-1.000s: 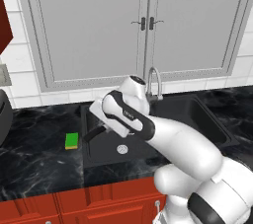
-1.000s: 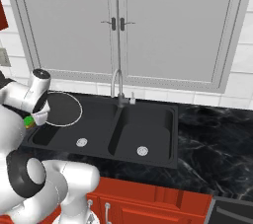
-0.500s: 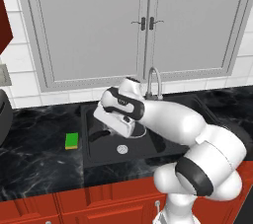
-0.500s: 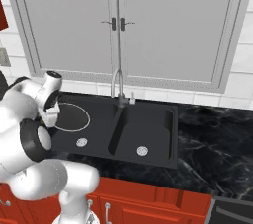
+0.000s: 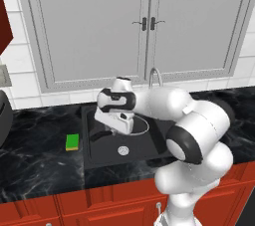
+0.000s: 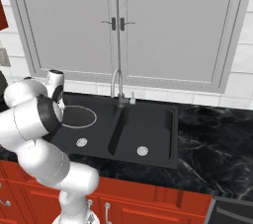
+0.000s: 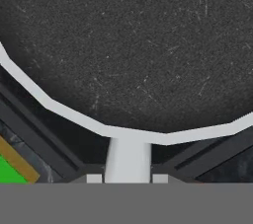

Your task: Pick the pan and sponge and place them into the sink. Then turn on the water.

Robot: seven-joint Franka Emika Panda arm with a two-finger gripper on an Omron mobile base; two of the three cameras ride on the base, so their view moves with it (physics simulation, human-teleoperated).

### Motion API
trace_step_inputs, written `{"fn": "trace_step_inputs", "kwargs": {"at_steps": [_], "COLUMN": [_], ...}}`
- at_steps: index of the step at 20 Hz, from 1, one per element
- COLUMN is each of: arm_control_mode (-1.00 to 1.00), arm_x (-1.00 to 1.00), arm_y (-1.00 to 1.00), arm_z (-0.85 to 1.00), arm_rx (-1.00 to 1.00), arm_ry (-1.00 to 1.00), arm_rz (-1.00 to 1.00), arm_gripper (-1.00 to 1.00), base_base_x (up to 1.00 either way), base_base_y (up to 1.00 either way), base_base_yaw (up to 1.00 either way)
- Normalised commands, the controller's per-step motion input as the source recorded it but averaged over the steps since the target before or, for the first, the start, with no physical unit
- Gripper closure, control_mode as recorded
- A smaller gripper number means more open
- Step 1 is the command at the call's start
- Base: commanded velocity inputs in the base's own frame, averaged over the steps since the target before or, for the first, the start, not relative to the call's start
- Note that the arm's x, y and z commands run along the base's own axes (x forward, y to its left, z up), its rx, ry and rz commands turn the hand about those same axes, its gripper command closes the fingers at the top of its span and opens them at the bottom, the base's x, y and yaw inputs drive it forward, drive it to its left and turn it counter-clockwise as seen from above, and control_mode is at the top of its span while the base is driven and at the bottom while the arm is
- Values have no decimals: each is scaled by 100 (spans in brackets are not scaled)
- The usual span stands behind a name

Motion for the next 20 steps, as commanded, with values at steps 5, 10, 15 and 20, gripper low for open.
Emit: {"fn": "trace_step_inputs", "kwargs": {"at_steps": [5,10,15,20], "arm_control_mode": [-100,-100,-100,-100], "arm_x": [29,22,23,24], "arm_y": [-16,-14,-18,-25], "arm_z": [-28,-34,-34,-34], "arm_rx": [-12,-4,-3,-5], "arm_ry": [0,0,0,0], "arm_rz": [0,0,0,0], "arm_gripper": [100,100,100,100], "base_base_x": [0,0,0,0], "base_base_y": [0,0,0,0], "base_base_yaw": [0,0,0,0]}}
